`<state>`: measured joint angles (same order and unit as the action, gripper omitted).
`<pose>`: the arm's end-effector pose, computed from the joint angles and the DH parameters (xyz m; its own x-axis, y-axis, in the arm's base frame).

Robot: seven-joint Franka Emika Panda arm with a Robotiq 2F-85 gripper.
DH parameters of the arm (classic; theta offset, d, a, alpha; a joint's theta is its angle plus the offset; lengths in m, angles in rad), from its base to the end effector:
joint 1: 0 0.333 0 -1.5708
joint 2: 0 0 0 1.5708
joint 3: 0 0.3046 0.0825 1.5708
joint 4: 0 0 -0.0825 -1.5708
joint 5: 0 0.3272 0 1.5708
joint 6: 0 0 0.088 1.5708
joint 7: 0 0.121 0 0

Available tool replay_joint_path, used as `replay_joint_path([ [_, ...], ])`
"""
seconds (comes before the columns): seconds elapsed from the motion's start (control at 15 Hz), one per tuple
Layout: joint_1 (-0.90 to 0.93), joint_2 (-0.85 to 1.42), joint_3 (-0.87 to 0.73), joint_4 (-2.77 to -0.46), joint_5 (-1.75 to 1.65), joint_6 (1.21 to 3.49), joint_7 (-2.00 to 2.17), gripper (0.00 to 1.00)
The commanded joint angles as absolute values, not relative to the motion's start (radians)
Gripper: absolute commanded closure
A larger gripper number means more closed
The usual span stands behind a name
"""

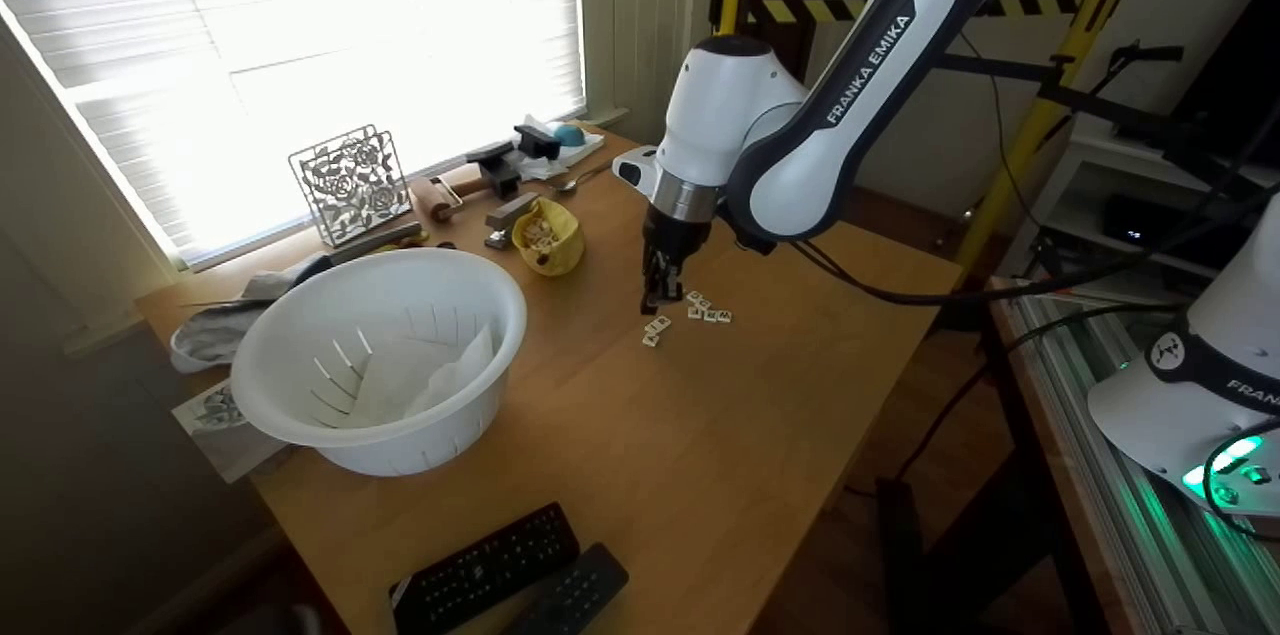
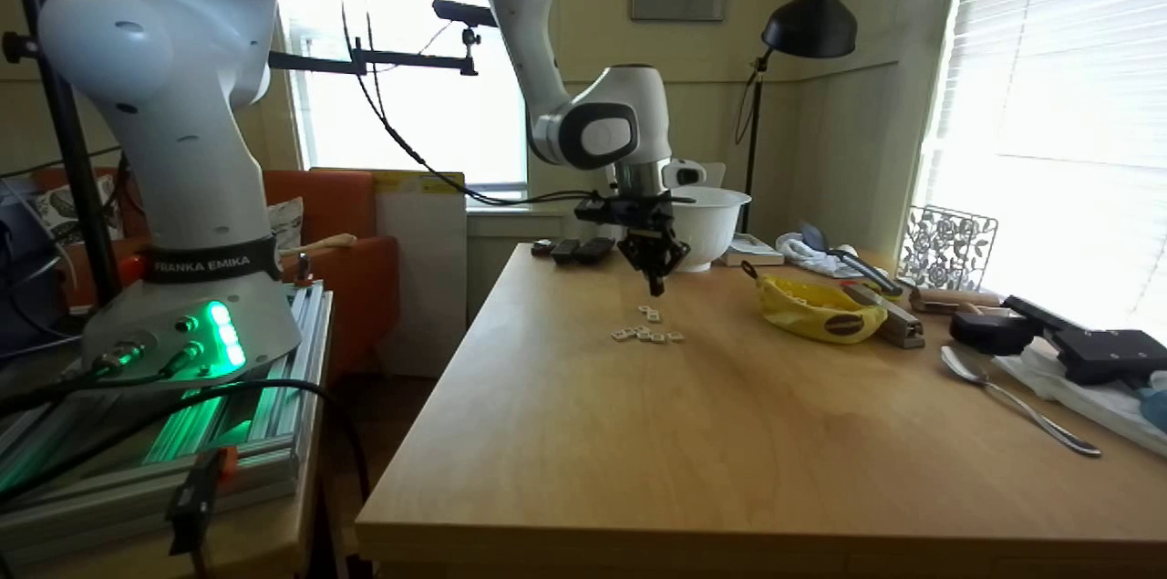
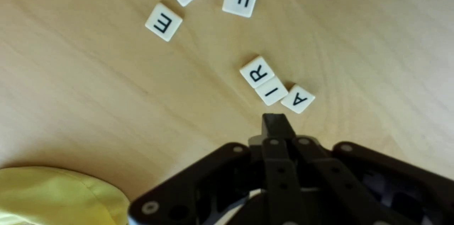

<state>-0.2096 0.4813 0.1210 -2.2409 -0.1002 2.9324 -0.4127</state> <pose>0.5327 -0.0411 0.2016 0.8989 0.3884 0.2026 0.3817 -0.9214 0.0727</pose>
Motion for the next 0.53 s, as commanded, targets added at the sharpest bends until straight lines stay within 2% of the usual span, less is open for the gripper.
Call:
replay_joint_path([
  [0.0, -0.228, 0.478, 0.158, -2.256, -0.079, 2.898, -0.423, 1.00],
  [0.47, -0.211, 0.515, 0.152, -2.237, -0.082, 2.885, -0.408, 1.00],
])
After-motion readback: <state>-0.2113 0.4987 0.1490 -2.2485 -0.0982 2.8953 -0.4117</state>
